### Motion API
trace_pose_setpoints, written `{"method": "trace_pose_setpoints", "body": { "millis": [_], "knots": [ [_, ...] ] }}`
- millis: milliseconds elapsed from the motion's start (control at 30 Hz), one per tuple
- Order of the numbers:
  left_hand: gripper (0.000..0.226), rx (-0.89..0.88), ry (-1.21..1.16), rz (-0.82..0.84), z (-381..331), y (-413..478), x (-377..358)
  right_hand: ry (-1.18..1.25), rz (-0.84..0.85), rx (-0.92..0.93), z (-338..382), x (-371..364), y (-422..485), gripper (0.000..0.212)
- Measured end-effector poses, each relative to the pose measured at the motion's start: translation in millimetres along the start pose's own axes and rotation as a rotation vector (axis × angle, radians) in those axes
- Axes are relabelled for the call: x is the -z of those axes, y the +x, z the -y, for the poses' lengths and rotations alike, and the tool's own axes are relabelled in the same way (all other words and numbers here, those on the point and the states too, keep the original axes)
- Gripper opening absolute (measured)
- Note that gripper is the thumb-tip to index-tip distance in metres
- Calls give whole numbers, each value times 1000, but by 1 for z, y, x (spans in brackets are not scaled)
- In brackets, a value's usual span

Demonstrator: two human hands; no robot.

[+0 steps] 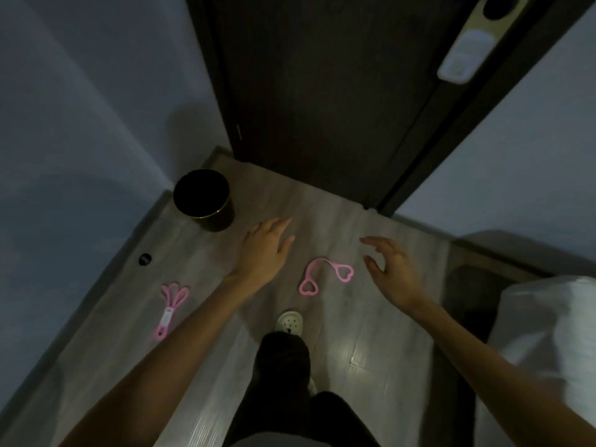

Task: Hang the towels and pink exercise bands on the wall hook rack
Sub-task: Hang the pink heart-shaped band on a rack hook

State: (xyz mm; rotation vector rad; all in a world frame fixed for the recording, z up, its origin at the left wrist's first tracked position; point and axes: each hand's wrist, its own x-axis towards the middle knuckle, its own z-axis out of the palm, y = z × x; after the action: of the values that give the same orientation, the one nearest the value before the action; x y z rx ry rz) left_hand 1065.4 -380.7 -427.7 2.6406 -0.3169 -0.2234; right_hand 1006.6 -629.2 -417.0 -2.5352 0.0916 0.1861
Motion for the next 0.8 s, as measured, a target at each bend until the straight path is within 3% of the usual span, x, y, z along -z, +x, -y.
{"method": "trace_pose_setpoints", "body": {
  "millis": [367,533,800],
  "knots": [
    [46,27,-54,250,43,137,-192,-60,246,-300,-150,-124,104,41],
    [47,-5,-9,351,87,178,-329,-46,274,-381,-249,-222,149,42],
    [52,-128,16,494,178,258,-587,-103,313,-329,-423,-414,227,37]
  ]
}}
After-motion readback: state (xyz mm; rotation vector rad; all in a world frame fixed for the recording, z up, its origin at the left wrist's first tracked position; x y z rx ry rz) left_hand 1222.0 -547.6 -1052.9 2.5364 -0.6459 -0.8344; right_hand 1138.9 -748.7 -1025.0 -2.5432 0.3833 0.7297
